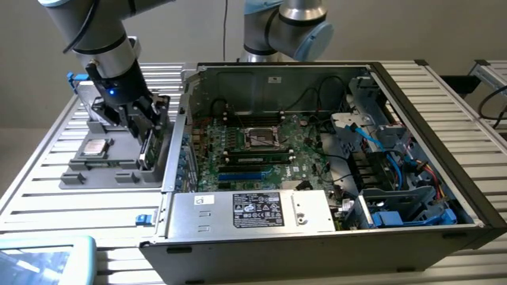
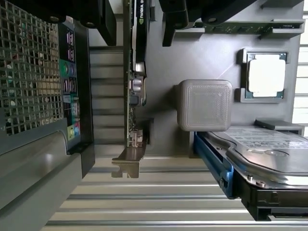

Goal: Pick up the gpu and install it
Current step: 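Pick up the gpu and move the gpu toward the slot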

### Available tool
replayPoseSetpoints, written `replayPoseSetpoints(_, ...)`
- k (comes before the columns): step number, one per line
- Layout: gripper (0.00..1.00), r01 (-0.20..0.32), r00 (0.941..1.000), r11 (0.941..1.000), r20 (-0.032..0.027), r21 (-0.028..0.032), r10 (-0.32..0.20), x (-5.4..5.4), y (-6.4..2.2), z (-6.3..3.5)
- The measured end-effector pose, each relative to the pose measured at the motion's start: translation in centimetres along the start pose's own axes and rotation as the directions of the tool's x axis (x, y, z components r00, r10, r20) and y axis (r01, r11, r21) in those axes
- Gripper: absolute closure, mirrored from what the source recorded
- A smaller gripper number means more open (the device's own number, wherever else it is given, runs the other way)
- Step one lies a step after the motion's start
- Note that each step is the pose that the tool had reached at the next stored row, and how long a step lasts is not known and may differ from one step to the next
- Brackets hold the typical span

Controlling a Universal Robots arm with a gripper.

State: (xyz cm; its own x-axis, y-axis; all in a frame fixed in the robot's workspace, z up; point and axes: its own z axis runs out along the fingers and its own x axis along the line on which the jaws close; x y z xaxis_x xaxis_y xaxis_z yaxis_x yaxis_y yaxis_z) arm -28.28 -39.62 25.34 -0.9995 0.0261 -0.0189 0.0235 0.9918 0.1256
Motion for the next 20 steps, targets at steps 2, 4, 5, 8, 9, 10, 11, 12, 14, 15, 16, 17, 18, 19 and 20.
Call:
replayPoseSetpoints(2,0.50,0.000,1.0000,1.0000,0.0001,-0.0001,0.000,0.0,-0.04,0.35)
replayPoseSetpoints(4,0.50,0.000,1.0000,1.0000,0.0001,-0.0001,0.000,0.0,-0.08,0.65)
replayPoseSetpoints(5,0.50,-0.001,1.0000,1.0000,0.0001,-0.0001,0.001,0.0,-0.10,0.80)
replayPoseSetpoints(8,0.50,-0.002,1.0000,1.0000,0.0003,-0.0005,0.002,0.0,-0.14,1.12)
replayPoseSetpoints(9,0.50,-0.003,1.0000,1.0000,0.0004,-0.0006,0.003,0.0,-0.15,1.20)
replayPoseSetpoints(10,0.50,-0.003,1.0000,1.0000,0.0004,-0.0010,0.003,0.0,-0.16,1.26)
replayPoseSetpoints(11,0.50,-0.004,1.0000,1.0000,0.0004,-0.0021,0.004,0.0,-0.17,1.31)
replayPoseSetpoints(12,0.50,-0.004,1.0000,1.0000,0.0004,-0.0040,0.004,0.0,-0.18,1.36)
replayPoseSetpoints(14,0.50,-0.005,1.0000,0.9999,0.0009,-0.0085,0.005,0.0,-0.17,1.51)
replayPoseSetpoints(15,0.50,-0.006,1.0000,0.9999,0.0010,-0.0104,0.006,0.0,-0.17,1.59)
replayPoseSetpoints(16,0.50,-0.006,1.0000,0.9999,0.0010,-0.0117,0.006,0.0,-0.18,1.70)
replayPoseSetpoints(17,0.50,-0.007,1.0000,0.9999,0.0010,-0.0120,0.007,0.0,-0.20,1.81)
replayPoseSetpoints(18,0.50,-0.007,1.0000,0.9999,0.0011,-0.0121,0.007,0.0,-0.21,1.90)
replayPoseSetpoints(19,0.50,-0.008,1.0000,0.9999,0.0011,-0.0124,0.008,0.0,-0.22,1.98)
replayPoseSetpoints(20,0.50,-0.009,1.0000,0.9999,0.0011,-0.0126,0.009,0.0,-0.22,2.01)
